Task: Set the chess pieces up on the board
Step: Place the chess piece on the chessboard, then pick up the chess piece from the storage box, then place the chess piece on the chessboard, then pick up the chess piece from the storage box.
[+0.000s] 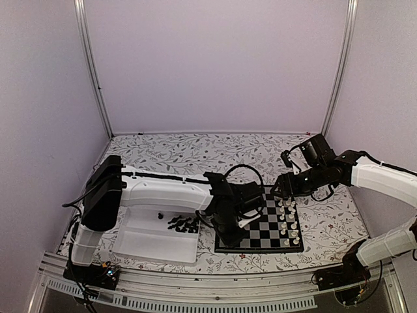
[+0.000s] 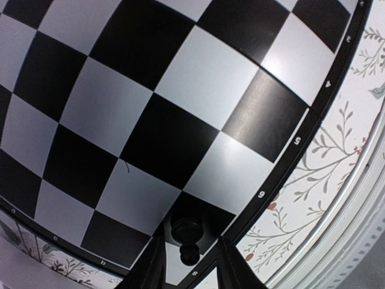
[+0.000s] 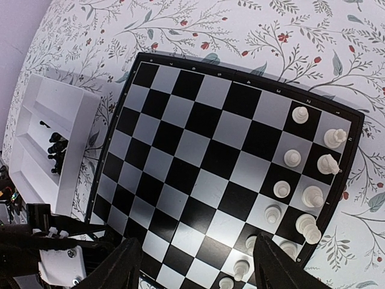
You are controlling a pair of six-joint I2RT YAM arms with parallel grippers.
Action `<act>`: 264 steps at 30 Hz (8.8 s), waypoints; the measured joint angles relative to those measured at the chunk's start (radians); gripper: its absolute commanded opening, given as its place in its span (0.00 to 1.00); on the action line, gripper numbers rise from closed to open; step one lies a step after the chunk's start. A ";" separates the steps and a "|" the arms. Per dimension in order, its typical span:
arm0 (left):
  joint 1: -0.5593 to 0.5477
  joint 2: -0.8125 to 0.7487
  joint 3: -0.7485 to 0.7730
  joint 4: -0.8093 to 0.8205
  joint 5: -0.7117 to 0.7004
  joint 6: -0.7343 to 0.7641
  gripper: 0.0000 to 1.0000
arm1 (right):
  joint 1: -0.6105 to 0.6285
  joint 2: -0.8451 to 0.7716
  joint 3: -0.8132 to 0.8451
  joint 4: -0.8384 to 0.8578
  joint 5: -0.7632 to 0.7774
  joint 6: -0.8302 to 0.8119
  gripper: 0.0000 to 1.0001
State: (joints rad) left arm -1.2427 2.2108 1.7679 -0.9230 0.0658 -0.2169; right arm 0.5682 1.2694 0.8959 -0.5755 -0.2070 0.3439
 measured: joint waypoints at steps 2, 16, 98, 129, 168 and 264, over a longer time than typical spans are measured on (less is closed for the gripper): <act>0.000 0.000 0.000 0.003 -0.002 0.000 0.33 | 0.000 0.000 0.000 0.000 0.000 0.000 0.67; 0.015 -0.105 -0.010 0.021 -0.003 0.035 0.52 | -0.004 0.004 0.000 0.000 -0.008 -0.001 0.67; 0.510 -0.514 -0.699 0.153 -0.184 -0.383 0.31 | -0.008 0.283 0.174 0.045 -0.089 -0.071 0.67; 0.288 -0.451 -0.404 0.099 -0.155 -0.227 0.11 | -0.008 0.177 0.064 0.053 -0.092 -0.008 0.67; 0.089 -0.019 -0.049 0.102 0.059 0.049 0.15 | -0.019 -0.026 -0.072 0.015 -0.034 0.042 0.68; 0.456 -0.486 -0.711 0.266 -0.024 0.093 0.37 | -0.019 0.073 0.003 0.060 -0.103 0.016 0.68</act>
State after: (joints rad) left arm -0.7864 1.7248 1.0569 -0.6575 0.0414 -0.1234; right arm 0.5495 1.3426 0.8986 -0.5152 -0.3103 0.3595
